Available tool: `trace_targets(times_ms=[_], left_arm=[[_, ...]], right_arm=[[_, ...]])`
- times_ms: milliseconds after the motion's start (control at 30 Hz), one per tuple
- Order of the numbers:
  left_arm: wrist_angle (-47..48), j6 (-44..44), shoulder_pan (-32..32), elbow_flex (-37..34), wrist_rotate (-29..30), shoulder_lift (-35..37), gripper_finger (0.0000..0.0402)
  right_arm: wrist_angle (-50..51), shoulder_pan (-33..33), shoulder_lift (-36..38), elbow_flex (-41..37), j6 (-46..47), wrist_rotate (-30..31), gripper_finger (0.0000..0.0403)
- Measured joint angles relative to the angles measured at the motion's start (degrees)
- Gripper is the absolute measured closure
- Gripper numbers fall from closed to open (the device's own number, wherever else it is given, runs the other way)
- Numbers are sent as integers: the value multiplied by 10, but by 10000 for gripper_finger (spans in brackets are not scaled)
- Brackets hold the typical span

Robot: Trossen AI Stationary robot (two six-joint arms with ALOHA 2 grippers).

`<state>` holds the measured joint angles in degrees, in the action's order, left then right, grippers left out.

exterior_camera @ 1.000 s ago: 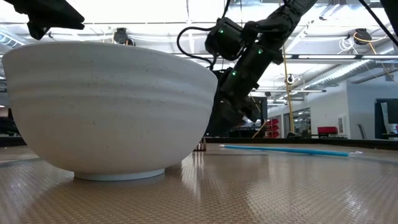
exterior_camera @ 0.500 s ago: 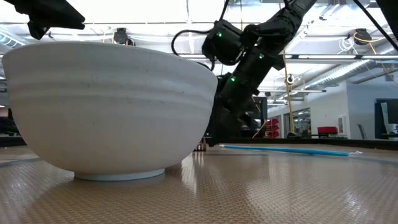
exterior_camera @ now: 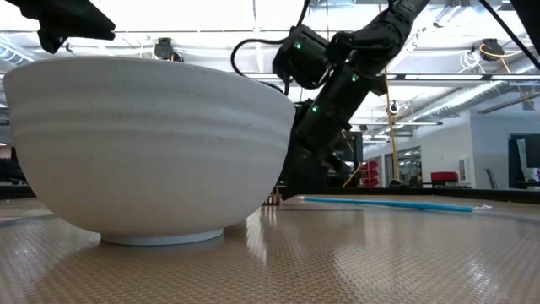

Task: Pick & Place Utensil
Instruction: Put the pink fork into the white bowl on the mat

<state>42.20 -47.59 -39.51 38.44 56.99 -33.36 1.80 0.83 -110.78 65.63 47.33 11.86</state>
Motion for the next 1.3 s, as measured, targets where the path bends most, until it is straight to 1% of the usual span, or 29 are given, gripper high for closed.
trace_targets(times_ms=[467, 700, 833, 967, 1033, 1300], left_arm=[[0, -6, 0, 0, -4, 0, 311], [0, -5, 0, 0, -5, 0, 311], [0, -4, 0, 0, -5, 0, 311], [0, 0, 0, 0, -5, 0, 311], [2, 0, 0, 0, -4, 0, 311], [2, 1, 0, 0, -1, 0, 311]], right_arm=[[43, -19, -7, 1, 0, 4, 192], [71, -20, -2, 2, 0, -13, 212], [106, -21, 12, 1, -1, -21, 224], [99, -21, 24, -1, -20, -22, 231], [80, -21, 32, -2, -29, -21, 231], [38, -15, 43, -1, -59, 3, 232]])
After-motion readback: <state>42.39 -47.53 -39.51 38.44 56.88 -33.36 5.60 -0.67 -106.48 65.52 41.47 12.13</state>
